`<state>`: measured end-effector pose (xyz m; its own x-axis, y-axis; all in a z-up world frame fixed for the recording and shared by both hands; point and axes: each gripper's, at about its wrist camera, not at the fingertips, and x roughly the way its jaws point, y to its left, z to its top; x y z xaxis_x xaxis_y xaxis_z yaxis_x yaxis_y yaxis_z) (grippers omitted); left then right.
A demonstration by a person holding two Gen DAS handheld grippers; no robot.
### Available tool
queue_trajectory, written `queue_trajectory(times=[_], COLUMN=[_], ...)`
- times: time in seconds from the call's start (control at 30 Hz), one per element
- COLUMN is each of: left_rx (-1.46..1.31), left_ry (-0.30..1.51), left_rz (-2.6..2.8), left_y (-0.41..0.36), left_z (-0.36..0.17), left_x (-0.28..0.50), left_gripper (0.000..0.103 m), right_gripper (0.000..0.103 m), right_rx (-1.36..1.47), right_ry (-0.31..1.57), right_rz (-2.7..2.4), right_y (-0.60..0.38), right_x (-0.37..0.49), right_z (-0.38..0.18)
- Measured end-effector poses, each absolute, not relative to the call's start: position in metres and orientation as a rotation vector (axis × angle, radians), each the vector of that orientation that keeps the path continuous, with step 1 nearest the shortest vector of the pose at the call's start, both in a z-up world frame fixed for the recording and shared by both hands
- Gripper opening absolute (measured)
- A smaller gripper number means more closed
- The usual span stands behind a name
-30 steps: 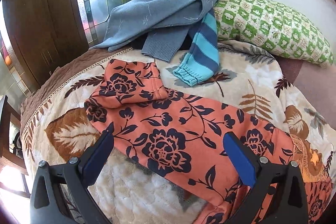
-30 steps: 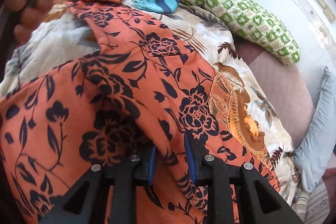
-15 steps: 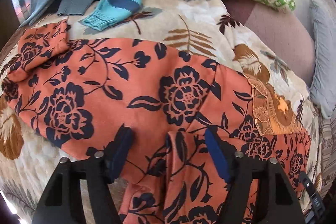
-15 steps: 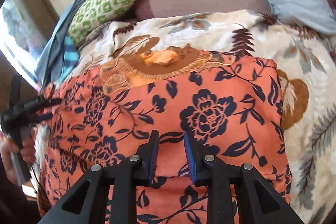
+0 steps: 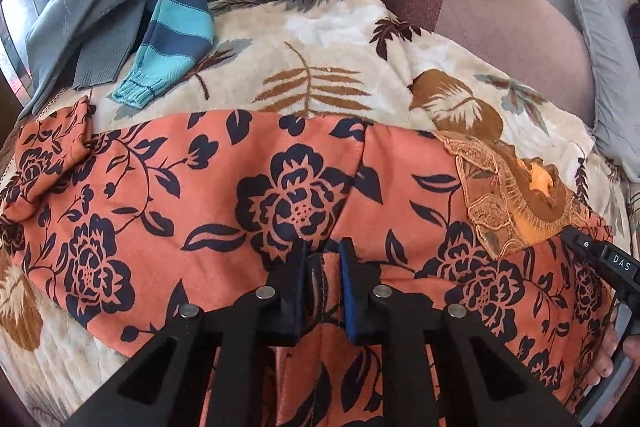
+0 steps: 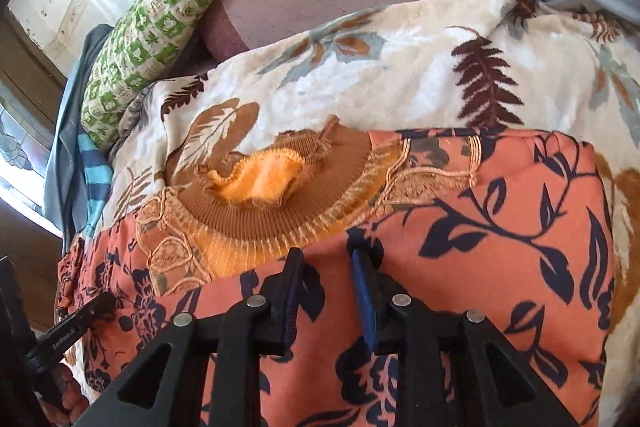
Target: Fold small clothes
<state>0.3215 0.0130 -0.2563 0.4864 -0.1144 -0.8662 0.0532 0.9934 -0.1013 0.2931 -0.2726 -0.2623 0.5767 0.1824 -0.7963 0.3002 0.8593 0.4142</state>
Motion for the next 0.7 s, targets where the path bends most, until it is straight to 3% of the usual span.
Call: queue_trajectory(times=[0.2, 0.37, 0.57, 0.63, 0.7], left_rx=[0.016, 0.054, 0.073, 0.061, 0.07], left_ry=[0.872, 0.7, 0.749, 0.803, 0.839], left_rz=[-0.055, 0.013, 0.024, 0.009, -0.015], left_y=[0.0, -0.012, -0.027, -0.027, -0.024], left_z=[-0.228, -0.203, -0.215, -0.217, -0.211], left_x=[0.316, 0.295, 0.272, 0.266, 0.26], left_gripper=[0.013, 0.013, 0.016, 0.029, 0.059], right_gripper=[0.029, 0.029, 0.029, 0.029, 0.029], right_rx=[0.585, 0.506, 0.531, 0.594, 0.677], right_ry=[0.842, 0.844, 0.781, 0.807, 0.769], right_rz=[-0.085, -0.109, -0.1, -0.107, -0.052], right_y=[-0.28, -0.282, -0.297, -0.305, -0.314], right_x=[0.239, 0.154, 0.07, 0.068, 0.069], right_z=[-0.215, -0.203, -0.218, -0.224, -0.226])
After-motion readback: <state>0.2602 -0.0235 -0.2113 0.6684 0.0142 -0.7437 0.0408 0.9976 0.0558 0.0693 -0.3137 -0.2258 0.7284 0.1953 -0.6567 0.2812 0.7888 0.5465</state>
